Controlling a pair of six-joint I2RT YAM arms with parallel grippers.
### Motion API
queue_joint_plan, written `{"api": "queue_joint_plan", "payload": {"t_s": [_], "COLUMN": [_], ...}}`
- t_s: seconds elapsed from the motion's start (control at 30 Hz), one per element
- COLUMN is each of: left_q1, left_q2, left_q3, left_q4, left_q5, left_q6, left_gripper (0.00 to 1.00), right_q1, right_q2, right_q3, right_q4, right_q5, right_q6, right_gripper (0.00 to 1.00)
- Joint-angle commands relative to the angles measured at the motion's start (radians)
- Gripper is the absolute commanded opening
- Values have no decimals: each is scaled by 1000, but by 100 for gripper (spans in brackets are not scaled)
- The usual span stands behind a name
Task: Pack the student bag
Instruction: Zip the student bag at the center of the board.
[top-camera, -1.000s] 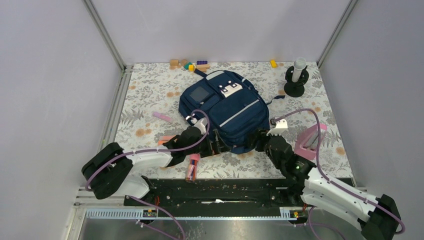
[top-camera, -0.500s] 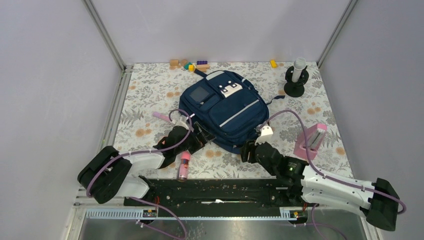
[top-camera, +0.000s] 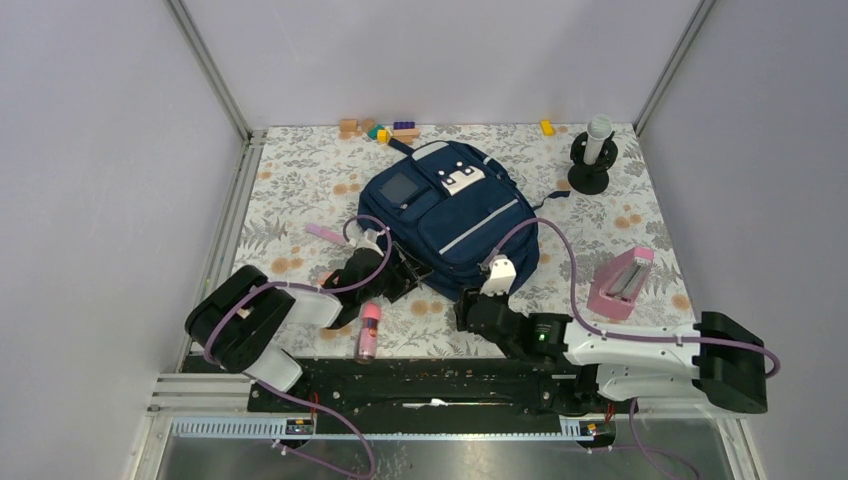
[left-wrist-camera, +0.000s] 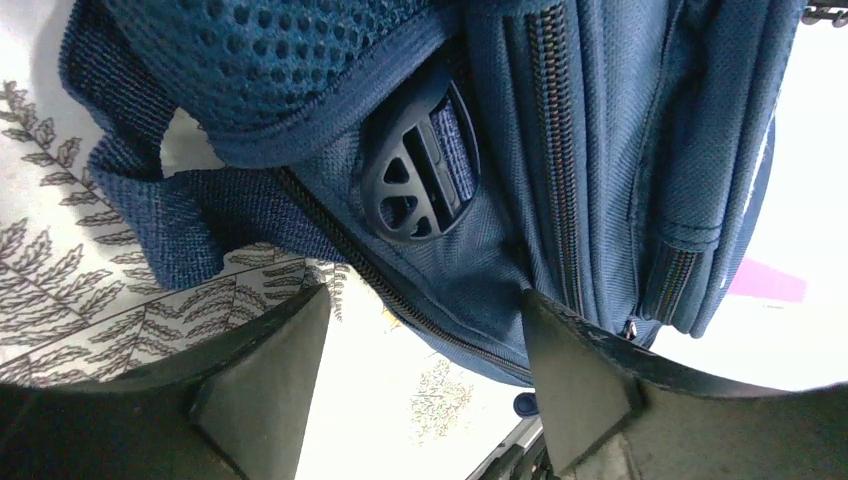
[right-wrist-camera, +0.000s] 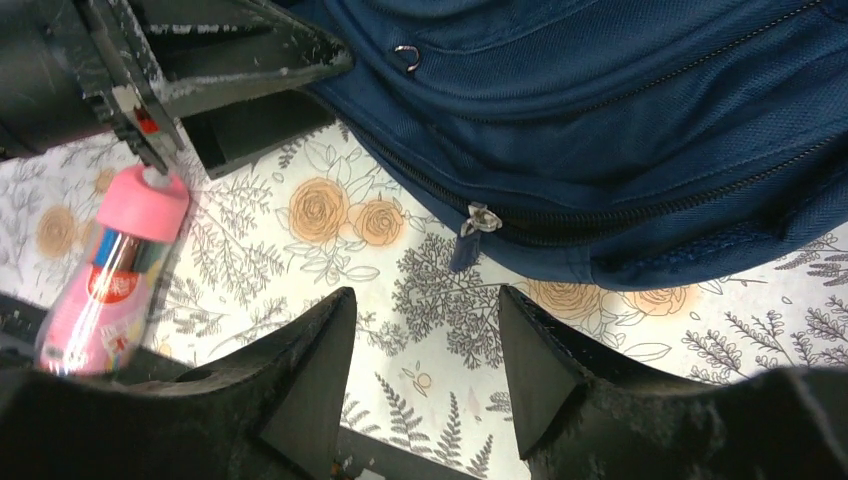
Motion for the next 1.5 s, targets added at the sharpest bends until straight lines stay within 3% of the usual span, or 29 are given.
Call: {"api": "queue_joint_plan", "payload": {"t_s": [0.0, 0.2, 0.53, 0.9, 1.0, 1.13, 1.23, 1.47], "left_q1": [5, 4, 4, 4, 4, 5, 7, 59], "left_q2": [36, 45, 46, 34, 31, 25, 23, -21], "left_q3": [29, 37, 42, 46, 45, 50, 68, 122], "left_q4": [85, 80, 77, 59, 56, 41, 9, -97], "left_q5": [-3, -6, -5, -3, -3, -8, -9, 0], "left_q6": [-1, 6, 12, 24, 28, 41, 67, 154], "left_gripper": [66, 36, 14, 12, 10, 7, 0, 0], "right_q1": [10, 10, -46, -106, -118, -122, -122, -158], "right_q2": [102, 250, 388, 427, 437, 413, 380, 258], "right_q3": [91, 196, 248, 265, 263, 246, 225, 132], "right_q4": [-19, -141, -157, -84, -84, -74, -45, 28], "right_q5": [159, 224, 213, 206, 198, 198, 183, 116], "right_q6": [108, 158, 208, 147, 155, 144, 97, 18], "right_gripper": [62, 62, 55, 43, 33, 11, 0, 0]}}
